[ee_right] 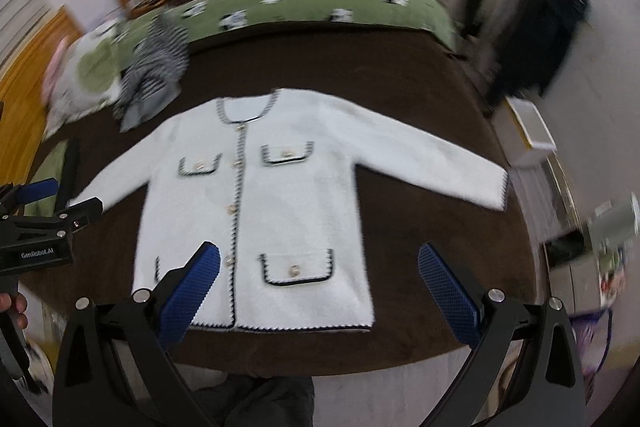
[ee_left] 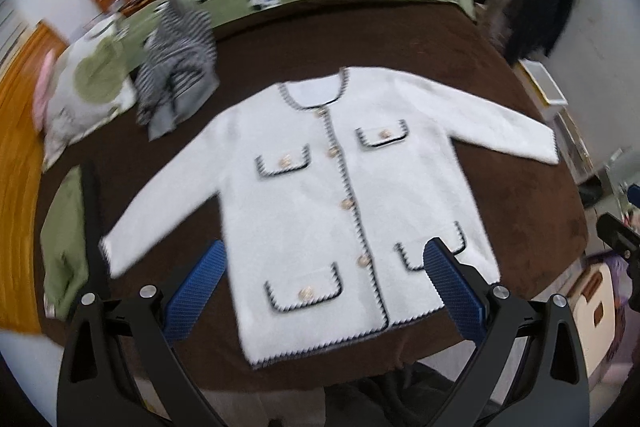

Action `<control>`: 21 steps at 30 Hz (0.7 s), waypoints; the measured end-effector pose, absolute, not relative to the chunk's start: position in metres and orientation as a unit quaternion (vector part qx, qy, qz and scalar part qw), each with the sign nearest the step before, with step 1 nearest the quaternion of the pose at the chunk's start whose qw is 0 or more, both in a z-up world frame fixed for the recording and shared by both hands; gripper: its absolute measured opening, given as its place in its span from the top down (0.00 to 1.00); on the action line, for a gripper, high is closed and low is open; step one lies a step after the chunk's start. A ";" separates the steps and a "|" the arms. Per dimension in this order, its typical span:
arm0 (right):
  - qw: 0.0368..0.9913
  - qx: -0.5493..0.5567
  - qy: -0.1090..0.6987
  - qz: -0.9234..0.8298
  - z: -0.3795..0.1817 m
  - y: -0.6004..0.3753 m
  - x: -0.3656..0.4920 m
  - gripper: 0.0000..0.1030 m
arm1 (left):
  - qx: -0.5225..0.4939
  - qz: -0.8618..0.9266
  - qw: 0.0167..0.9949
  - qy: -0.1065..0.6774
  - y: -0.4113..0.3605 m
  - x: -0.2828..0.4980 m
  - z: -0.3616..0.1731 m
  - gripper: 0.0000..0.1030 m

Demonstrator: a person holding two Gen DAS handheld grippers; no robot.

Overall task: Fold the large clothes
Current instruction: 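Grasp the cardigan sleeve cuff with the right gripper and lift it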

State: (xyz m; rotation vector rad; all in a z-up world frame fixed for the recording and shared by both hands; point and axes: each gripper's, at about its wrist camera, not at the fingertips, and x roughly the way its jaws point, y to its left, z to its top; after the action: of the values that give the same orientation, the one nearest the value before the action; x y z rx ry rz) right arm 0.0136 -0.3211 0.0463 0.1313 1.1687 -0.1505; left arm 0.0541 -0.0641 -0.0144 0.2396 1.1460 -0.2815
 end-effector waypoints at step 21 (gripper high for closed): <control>0.805 0.184 0.520 -0.219 -0.148 -0.523 0.032 0.05 | 0.148 -0.232 0.797 0.538 -0.298 0.218 -0.241 0.06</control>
State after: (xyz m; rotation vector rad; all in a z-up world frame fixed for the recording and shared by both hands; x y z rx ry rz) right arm 0.0317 -0.5232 -0.1480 0.3945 1.1137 -0.4688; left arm 0.2185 -0.2980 -0.2414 0.3176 1.1547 -0.4985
